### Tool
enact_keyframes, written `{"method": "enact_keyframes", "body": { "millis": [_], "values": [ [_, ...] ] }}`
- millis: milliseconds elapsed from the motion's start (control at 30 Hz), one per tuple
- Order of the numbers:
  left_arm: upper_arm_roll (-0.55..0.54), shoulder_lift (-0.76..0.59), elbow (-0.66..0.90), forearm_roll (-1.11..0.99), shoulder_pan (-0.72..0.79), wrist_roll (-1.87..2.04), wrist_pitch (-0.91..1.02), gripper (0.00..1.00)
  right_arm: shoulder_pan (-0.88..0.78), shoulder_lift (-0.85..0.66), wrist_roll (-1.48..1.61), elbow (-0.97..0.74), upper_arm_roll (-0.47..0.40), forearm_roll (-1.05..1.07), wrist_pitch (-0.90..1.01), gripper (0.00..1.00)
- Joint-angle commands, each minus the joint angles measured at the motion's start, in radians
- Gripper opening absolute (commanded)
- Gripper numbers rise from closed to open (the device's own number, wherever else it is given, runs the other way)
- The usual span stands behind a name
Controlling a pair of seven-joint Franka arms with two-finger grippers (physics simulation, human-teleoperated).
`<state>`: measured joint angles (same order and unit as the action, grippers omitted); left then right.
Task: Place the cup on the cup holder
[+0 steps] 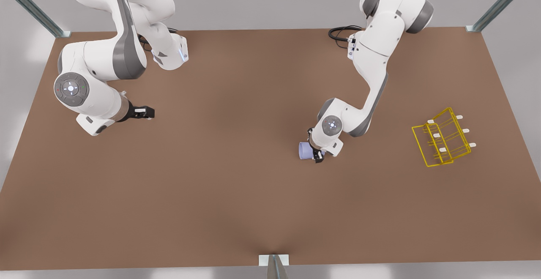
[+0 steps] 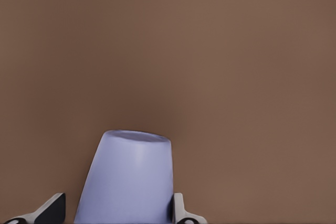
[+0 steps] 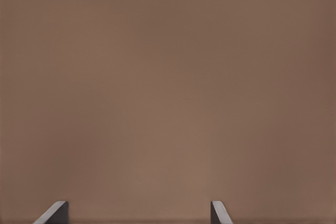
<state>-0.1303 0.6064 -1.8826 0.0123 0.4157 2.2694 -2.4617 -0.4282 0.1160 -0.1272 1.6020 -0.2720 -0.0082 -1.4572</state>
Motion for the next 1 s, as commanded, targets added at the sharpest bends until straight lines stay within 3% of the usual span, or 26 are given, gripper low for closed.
{"method": "enact_keyframes", "body": {
  "millis": [0,167,200,233,433,567,600,633,733,800,900,933,967],
  "values": [
    [0.0,0.01,0.0,0.0,0.0,-0.011,-0.048,1.0,0.0,-0.001,-0.023,-0.001,-0.001,0.0,0.002,1.0],
    [0.0,0.044,0.0,0.0,0.008,-0.011,-0.065,1.0,-0.001,0.001,-0.023,-0.001,-0.001,0.0,0.002,1.0],
    [0.0,0.044,0.0,0.0,0.009,-0.01,-0.065,0.97,-0.001,0.001,-0.023,-0.001,-0.001,0.0,0.002,1.0],
    [0.0,0.045,0.0,0.0,0.011,-0.01,-0.065,0.79,-0.001,0.001,-0.023,-0.001,-0.001,0.0,0.001,1.0],
    [0.004,0.023,0.01,0.005,0.002,-0.01,-0.031,0.72,0.0,0.001,-0.015,-0.001,-0.001,0.0,0.002,1.0],
    [0.03,0.024,0.207,0.018,-0.028,-0.002,0.278,0.73,0.0,0.002,-0.015,-0.001,-0.001,0.002,0.002,1.0],
    [0.057,0.024,0.312,-0.011,-0.026,-0.002,0.446,0.73,0.0,0.002,-0.015,-0.001,-0.001,0.002,0.002,1.0],
    [0.118,0.023,0.394,-0.083,-0.003,-0.008,0.584,0.73,0.0,0.002,-0.015,-0.001,-0.001,0.002,0.002,1.0],
    [0.869,0.004,0.34,-0.211,0.599,-0.191,0.704,0.73,0.002,0.001,-0.015,-0.002,-0.001,0.0,0.002,1.0],
    [1.001,0.047,0.243,-0.392,0.727,-0.223,0.728,0.73,0.014,-0.006,-0.011,-0.004,0.0,0.004,0.0,1.0],
    [1.206,0.237,0.122,-0.653,0.916,-0.218,0.802,0.73,0.063,-0.012,0.031,-0.001,0.011,0.03,0.0,1.0],
    [1.238,0.311,0.109,-0.696,0.917,-0.217,0.808,0.73,0.118,-0.015,0.032,-0.001,0.082,0.03,0.0,1.0],
    [1.241,0.338,0.096,-0.719,0.908,-0.218,0.796,0.73,0.118,-0.015,0.032,-0.001,0.083,0.03,-0.002,1.0]
  ]
}}
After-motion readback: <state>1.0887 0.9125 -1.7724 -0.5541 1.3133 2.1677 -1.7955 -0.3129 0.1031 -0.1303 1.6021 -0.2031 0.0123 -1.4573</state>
